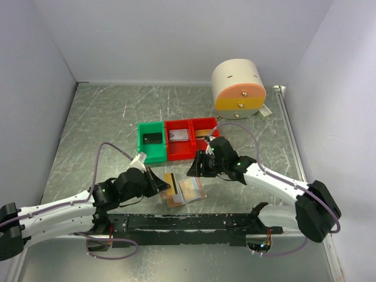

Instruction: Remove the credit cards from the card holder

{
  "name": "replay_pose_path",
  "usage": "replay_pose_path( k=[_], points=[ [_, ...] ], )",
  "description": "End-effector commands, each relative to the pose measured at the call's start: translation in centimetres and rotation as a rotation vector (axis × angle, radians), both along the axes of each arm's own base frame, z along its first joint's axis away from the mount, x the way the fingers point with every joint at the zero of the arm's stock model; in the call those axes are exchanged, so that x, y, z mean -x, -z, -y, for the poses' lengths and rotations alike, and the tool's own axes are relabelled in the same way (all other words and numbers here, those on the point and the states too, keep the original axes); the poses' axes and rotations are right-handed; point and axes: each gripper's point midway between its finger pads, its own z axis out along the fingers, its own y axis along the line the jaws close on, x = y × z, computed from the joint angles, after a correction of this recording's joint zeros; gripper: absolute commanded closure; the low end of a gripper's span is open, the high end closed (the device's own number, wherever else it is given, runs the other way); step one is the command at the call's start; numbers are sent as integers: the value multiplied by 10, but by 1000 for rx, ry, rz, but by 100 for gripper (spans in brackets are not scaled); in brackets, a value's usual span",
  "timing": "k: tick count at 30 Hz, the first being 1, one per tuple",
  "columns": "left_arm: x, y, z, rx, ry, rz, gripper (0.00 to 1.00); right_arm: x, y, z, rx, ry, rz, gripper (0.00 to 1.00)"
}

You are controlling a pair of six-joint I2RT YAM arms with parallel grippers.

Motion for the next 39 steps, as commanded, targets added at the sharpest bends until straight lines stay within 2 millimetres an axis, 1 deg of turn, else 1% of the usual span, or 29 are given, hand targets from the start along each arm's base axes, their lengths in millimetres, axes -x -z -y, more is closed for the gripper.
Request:
replay_pose_path(
  k=[1,2,4,6,8,9,10,12,13,16,19,22,24,28,31,32,33,35,39],
  points=[
    [-3,-26,0,31,37,115,93,-27,-29,18,-28,119,106,39],
    [-3,-31,-1,38,42,135,93,-32,-36,23,-60,141,125,34],
    [-3,-40,-3,47,52,175,93,-43,-51,33,-132,196,175,29],
    [-3,-49,-5,52,64,217,93,-54,-66,46,-191,259,252,26],
    [-2,-58,-6,66,79,257,93,-58,-83,53,-251,294,344,22],
    [-2,-63,-6,76,85,276,93,-64,-94,62,-267,328,397,21],
    [-1,-67,-6,89,93,295,93,-66,-100,68,-264,344,427,20],
    [2,-80,-4,132,118,345,93,-66,-111,75,-255,341,456,10],
    [4,-85,-3,155,134,370,93,-65,-116,72,-260,306,465,7],
    [8,-98,0,217,156,423,93,-50,-120,49,-334,143,413,8],
    [10,-108,2,269,164,452,93,-28,-128,27,-483,-14,361,13],
    [12,-120,7,309,185,474,93,-8,-144,16,-636,-109,345,18],
    [14,-127,12,331,204,482,93,4,-151,12,-697,-161,335,20],
    [16,-133,21,349,235,479,93,20,-155,3,-730,-236,312,26],
    [18,-138,26,383,249,479,93,26,-160,-3,-746,-285,313,33],
    [18,-139,27,396,250,479,93,33,-162,-9,-755,-319,298,35],
    [19,-140,29,407,255,480,93,35,-163,-12,-757,-337,287,37],
    [19,-143,29,425,254,489,93,39,-159,-20,-749,-367,266,41],
    [19,-146,27,442,246,493,93,47,-152,-31,-745,-392,230,45]
  ],
)
